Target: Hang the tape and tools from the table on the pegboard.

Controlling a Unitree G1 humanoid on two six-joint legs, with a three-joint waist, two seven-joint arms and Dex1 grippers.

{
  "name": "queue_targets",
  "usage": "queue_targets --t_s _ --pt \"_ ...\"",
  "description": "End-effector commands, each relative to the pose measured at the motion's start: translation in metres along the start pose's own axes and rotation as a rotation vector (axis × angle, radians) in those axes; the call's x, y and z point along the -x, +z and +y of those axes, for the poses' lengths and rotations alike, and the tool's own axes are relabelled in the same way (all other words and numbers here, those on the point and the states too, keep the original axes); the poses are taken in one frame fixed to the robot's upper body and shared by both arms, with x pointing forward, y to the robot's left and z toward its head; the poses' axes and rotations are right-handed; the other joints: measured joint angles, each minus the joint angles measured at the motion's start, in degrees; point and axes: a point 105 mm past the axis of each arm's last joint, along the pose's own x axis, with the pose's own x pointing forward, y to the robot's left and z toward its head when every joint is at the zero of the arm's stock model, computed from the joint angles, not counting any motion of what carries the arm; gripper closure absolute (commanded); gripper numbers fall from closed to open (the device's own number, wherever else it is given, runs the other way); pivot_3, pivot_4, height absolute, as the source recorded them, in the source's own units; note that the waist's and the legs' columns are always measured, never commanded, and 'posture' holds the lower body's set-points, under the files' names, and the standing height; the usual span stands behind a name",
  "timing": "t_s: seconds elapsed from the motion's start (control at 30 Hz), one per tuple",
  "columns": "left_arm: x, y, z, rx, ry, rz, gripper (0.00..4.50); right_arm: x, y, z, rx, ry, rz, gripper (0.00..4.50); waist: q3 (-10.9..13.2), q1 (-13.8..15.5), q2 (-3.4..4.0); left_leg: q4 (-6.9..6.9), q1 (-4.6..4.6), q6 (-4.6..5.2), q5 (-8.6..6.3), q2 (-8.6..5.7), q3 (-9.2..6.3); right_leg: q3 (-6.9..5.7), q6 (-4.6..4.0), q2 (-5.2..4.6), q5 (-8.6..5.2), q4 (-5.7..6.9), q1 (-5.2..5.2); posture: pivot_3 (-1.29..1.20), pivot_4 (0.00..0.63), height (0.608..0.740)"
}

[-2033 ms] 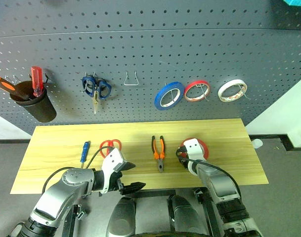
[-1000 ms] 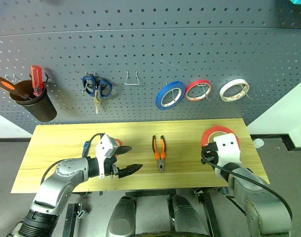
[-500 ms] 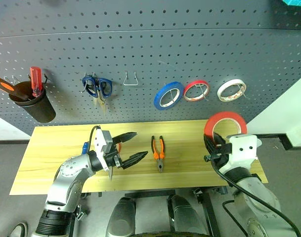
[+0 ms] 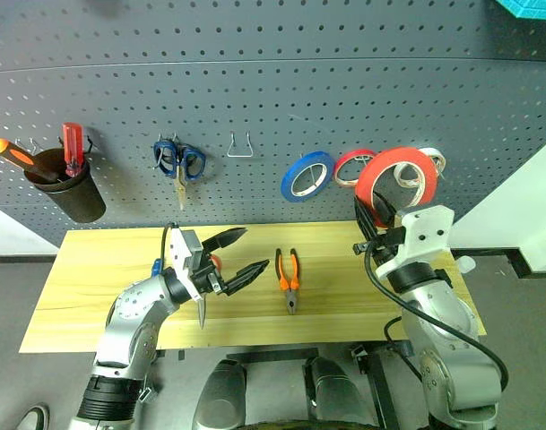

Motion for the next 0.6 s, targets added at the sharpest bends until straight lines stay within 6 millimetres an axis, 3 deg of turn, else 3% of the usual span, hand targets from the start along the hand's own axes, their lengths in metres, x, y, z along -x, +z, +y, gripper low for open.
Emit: queue_targets --t_s 0.03,0.3,0.6 --pt "0.002 0.01 -0.003 -0.039 0.005 -0.021 0.0 -0.005 0.006 -0.005 0.016 -0.008 -0.041 3.78 -0.02 -0.02 0.01 0.0 0.01 0.0 0.0 0.0 0.0 0.0 0.0 0.0 0.0 0.0 0.0 0.27 0.105 0.727" --pt "0.004 0.01 -0.003 -0.041 0.014 -0.007 0.0 -0.01 -0.012 -0.013 0.033 -0.002 0.005 3.78 -0.04 0.12 0.01 -0.01 0.05 0.01 0.0 0.0 0.0 0.0 0.12 0.0 0.07 0.04 0.02 0.28 0.112 0.727" --pt "0.003 0.01 -0.002 -0.042 0.021 -0.005 0.0 -0.025 -0.022 -0.008 0.038 0.023 0.003 3.78 -0.05 0.16 0.01 -0.01 0.09 0.01 0.0 0.0 0.0 0.0 0.14 0.0 0.08 0.08 0.04 0.29 0.114 0.727"
